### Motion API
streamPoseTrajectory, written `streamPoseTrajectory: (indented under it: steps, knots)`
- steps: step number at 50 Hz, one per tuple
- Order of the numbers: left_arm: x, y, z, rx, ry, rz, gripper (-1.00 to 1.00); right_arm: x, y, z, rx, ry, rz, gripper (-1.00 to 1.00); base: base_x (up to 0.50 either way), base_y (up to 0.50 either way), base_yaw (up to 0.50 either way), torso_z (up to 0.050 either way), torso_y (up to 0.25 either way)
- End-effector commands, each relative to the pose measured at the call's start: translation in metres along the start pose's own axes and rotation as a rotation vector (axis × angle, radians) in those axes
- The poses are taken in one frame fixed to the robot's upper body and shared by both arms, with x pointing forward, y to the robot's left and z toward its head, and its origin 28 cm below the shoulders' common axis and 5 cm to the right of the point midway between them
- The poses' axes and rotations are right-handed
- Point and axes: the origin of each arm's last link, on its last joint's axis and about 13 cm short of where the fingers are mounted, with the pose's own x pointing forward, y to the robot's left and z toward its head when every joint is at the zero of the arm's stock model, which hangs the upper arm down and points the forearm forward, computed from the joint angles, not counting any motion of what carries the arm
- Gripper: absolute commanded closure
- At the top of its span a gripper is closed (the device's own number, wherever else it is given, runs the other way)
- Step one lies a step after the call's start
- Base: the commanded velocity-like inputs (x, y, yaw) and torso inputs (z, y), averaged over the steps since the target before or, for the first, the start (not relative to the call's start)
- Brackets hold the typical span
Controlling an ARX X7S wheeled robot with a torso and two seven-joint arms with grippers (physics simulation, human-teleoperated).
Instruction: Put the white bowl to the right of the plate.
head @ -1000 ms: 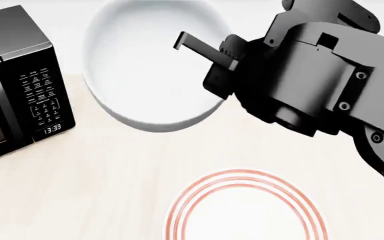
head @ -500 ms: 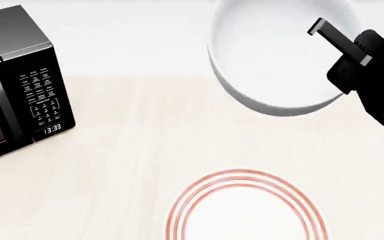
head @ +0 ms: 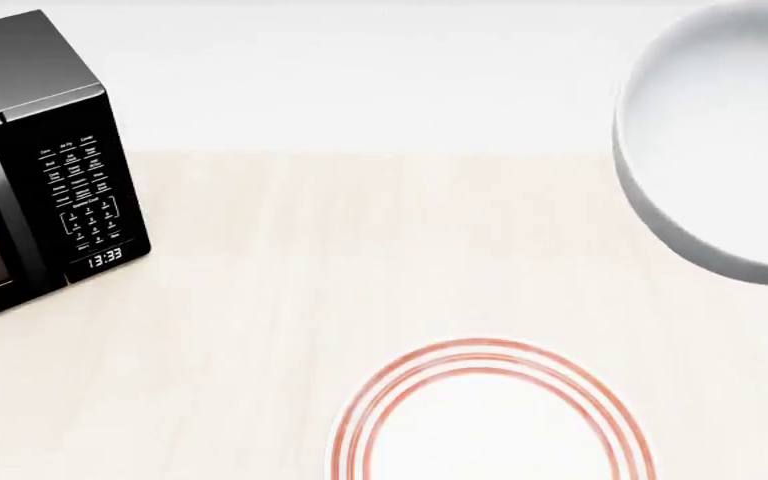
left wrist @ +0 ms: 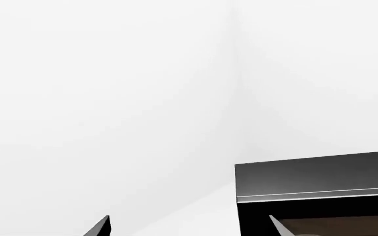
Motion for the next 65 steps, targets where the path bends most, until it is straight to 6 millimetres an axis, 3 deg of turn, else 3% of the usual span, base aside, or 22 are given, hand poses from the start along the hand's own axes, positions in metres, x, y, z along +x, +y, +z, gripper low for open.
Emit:
streamPoseTrajectory:
  steps: [1,22,65]
  knots:
    - [0.0,0.0,0.0,0.002,0.0,0.0,-1.0,0.006,-0.026,0.013,0.084,-0.051,-0.064,1.0,0.0,0.0,0.0,0.0,0.0]
    - [-0.001,-0.002,0.0,0.007,-0.005,-0.005,-1.0,0.027,-0.065,0.005,0.116,-0.041,-0.156,1.0,0.0,0.0,0.0,0.0,0.001]
    - [-0.001,-0.003,0.0,0.013,-0.006,-0.009,-1.0,0.064,-0.105,-0.023,0.139,0.032,-0.283,1.0,0.0,0.0,0.0,0.0,0.0]
